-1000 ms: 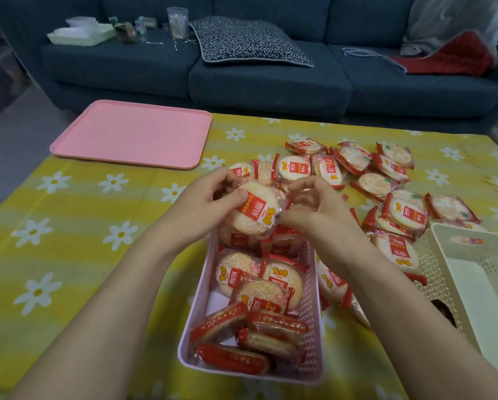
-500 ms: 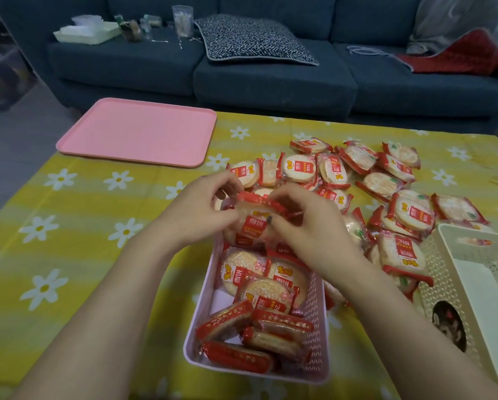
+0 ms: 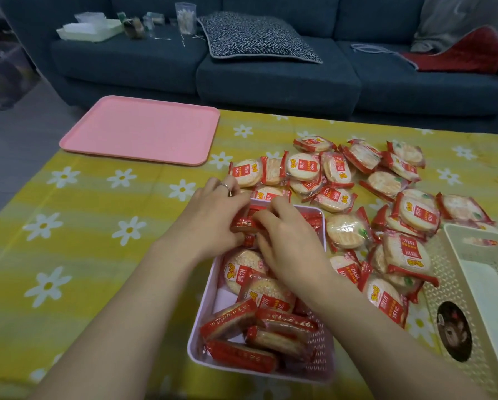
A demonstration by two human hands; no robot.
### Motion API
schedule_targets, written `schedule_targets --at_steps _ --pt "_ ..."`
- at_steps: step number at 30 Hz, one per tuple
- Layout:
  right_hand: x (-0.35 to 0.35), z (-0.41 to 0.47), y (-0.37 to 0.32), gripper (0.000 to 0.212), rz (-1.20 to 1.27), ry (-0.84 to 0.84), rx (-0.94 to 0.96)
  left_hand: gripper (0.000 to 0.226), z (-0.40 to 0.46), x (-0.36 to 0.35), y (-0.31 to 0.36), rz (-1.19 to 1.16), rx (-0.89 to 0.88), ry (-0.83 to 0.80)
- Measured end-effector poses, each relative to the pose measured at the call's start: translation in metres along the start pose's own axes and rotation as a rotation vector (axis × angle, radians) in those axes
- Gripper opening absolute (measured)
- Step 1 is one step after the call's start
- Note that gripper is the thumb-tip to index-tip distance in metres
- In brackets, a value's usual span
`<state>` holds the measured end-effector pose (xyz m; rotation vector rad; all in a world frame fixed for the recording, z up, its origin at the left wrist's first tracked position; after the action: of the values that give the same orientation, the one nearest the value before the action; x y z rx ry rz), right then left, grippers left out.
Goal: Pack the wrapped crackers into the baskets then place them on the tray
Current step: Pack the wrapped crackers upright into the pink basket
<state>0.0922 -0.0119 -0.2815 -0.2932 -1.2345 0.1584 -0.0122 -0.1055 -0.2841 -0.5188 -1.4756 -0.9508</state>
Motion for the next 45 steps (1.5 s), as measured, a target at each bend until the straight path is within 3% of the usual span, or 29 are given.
schedule_targets --at_steps 4,8,11,13,15,18,22,30,35,37,42,45 --pt "0.008 0.0 -0.004 0.016 -0.149 0.064 0.041 0.046 0.001 0.0 0.004 0.065 0.011 0.012" --pt "-0.001 -0.003 -0.001 0.005 -0.096 0.025 0.014 0.052 0.001 -0.002 0.006 0.154 0.026 -0.002" --pt "-0.004 -0.004 0.001 0.011 -0.098 -0.031 -0.011 0.052 0.002 -0.003 0.007 0.206 0.079 0.01" --pt "0.007 -0.003 0.0 0.012 -0.042 -0.023 -0.031 0.063 0.002 -0.004 0.008 0.229 0.119 0.01" --pt "0.021 -0.004 0.003 0.008 0.052 -0.018 -0.088 0.08 0.002 -0.005 0.008 0.201 0.133 0.008" --pt "0.025 -0.011 0.003 0.004 0.049 -0.153 -0.124 0.098 0.002 -0.007 0.006 0.127 0.149 -0.031" --pt "0.005 -0.022 -0.003 0.019 -0.022 -0.299 -0.117 0.086 0.002 -0.01 0.008 0.084 0.15 -0.052" --pt "-0.009 -0.014 0.005 0.022 0.159 -0.485 -0.213 0.085 0.004 -0.012 0.004 0.047 0.147 -0.033" --pt "-0.006 -0.018 0.003 0.025 0.145 -0.529 -0.159 0.097 0.001 -0.013 -0.004 -0.255 0.189 -0.111" --pt "0.003 -0.018 0.006 0.019 0.229 -0.522 -0.188 0.085 -0.001 -0.005 -0.004 -0.382 0.203 -0.116" --pt "0.027 -0.015 0.023 0.013 0.465 -0.415 -0.298 0.027 -0.004 0.025 -0.002 -0.649 0.172 0.022" --pt "0.027 -0.016 0.031 0.015 0.535 -0.4 -0.339 0.029 -0.007 0.029 0.001 -0.548 0.156 -0.028"
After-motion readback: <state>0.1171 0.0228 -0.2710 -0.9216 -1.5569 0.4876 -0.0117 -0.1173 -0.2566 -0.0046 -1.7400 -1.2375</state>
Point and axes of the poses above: each hand's wrist, its own z-axis towards the middle knuckle, its own x-axis out of the back of the hand, y = z × x, the point moved 5 cm from there along z, towards the middle knuckle, and after that the axes turned 2 degrees about x, right-handed, at the moved point
